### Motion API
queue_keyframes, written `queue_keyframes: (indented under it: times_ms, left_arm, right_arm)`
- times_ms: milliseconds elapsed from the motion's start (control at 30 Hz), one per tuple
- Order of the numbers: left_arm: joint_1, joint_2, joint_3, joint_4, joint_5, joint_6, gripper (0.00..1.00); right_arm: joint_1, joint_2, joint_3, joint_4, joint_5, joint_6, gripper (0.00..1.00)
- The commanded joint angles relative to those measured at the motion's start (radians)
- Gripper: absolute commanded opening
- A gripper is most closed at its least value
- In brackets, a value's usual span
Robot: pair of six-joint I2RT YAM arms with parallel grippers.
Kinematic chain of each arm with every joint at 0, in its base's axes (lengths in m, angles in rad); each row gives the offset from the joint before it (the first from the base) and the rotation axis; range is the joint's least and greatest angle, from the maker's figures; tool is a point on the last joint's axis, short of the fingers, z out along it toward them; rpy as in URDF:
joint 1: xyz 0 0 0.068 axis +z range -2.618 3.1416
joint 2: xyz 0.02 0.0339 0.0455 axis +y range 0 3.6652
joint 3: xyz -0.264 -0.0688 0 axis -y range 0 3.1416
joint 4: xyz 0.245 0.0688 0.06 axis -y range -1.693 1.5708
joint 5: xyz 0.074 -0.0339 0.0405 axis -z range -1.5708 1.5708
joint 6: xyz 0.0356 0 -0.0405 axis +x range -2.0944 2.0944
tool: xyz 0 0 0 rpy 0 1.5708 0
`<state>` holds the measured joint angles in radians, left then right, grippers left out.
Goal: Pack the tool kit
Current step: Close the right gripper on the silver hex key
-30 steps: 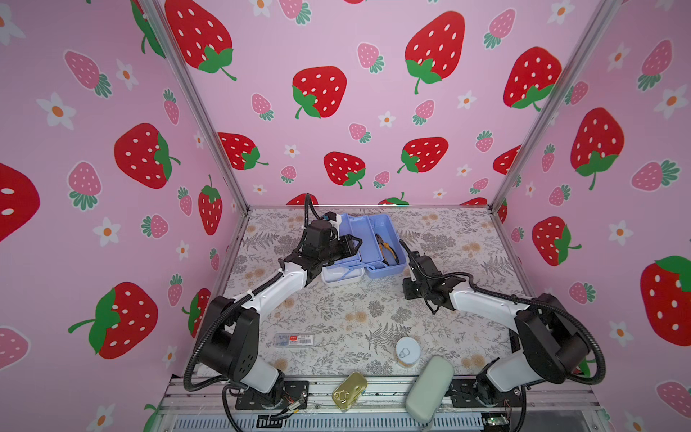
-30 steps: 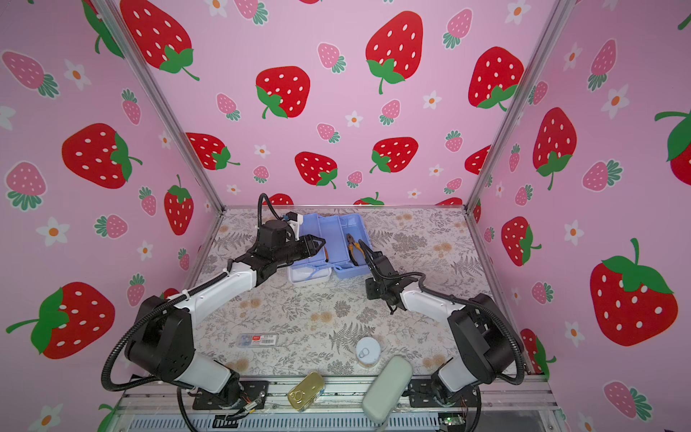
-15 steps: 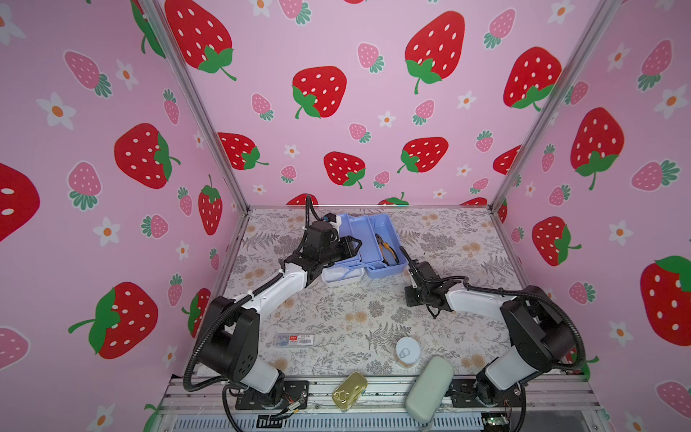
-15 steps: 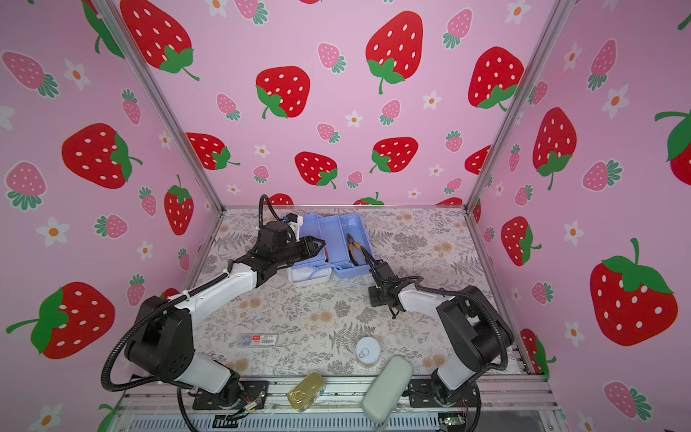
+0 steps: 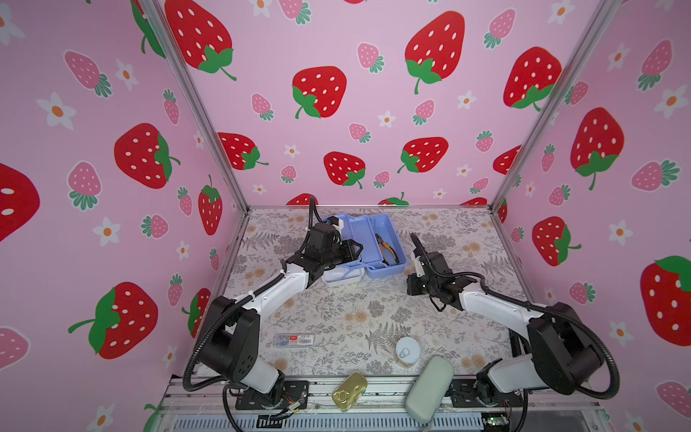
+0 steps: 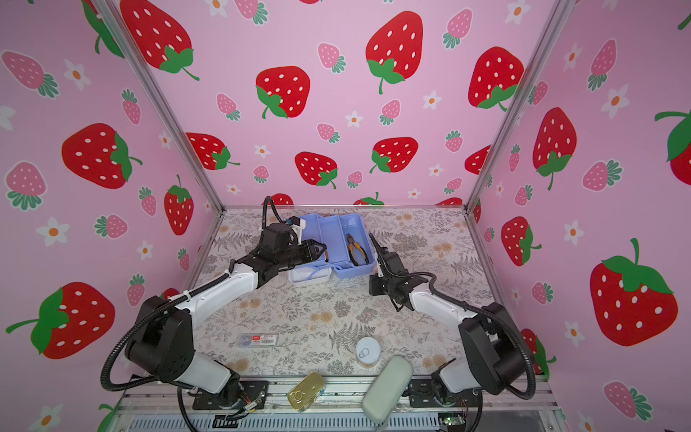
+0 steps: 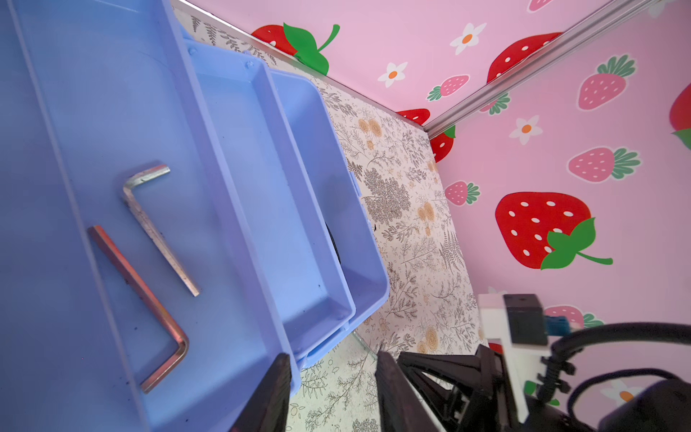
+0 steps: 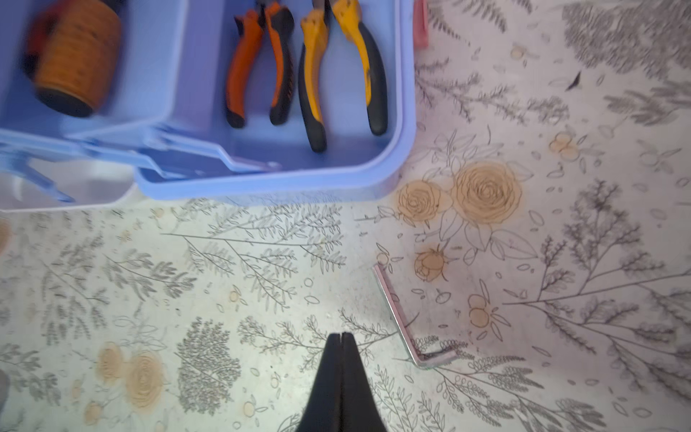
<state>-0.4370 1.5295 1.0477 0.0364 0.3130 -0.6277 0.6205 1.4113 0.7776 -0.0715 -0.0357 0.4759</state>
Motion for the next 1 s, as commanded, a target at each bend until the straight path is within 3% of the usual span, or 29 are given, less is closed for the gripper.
queue_keyframes:
  times_ms: [0, 300, 333, 433, 533, 633, 900, 967]
  left_arm:
    - [-0.004, -0.062, -0.009, -0.044, -0.029, 0.027, 0.41]
    - [-0.005, -0.115, -0.044, -0.064, -0.07, 0.017, 0.41]
    - [-0.006, -0.105, -0.042, -0.054, -0.062, 0.009, 0.41]
    - [-0.008, -0.069, -0.026, -0.045, -0.029, -0.011, 0.41]
    - [-0.016, -0.055, -0.013, -0.039, -0.026, -0.013, 0.41]
    - [-0.023, -0.048, 0.001, -0.05, -0.042, -0.002, 0.41]
    - [-0.025, -0.001, 0.027, -0.045, -0.027, 0.001, 0.41]
    - [-0.025, 0.001, 0.03, -0.053, -0.041, 0.006, 0.41]
  right_arm:
    - [-0.013, -0.067, 0.023, -0.024, -0.05, 0.02, 0.0]
    - [-0.016, -0.131, 0.025, -0.094, -0.076, -0.048, 0.0]
    - [-0.017, -0.107, 0.028, -0.123, -0.047, -0.063, 0.03]
    - [-0.016, -0.033, 0.013, -0.158, 0.029, -0.08, 0.27]
    - [-0.017, 0.003, -0.017, -0.121, 0.052, -0.09, 0.43]
    - [-0.018, 0.047, -0.009, -0.099, 0.113, -0.111, 0.51]
    - [-0.018, 0.189, 0.043, -0.048, 0.132, -0.154, 0.51]
    - [-0.018, 0.233, 0.061, -0.048, 0.134, -0.169, 0.46]
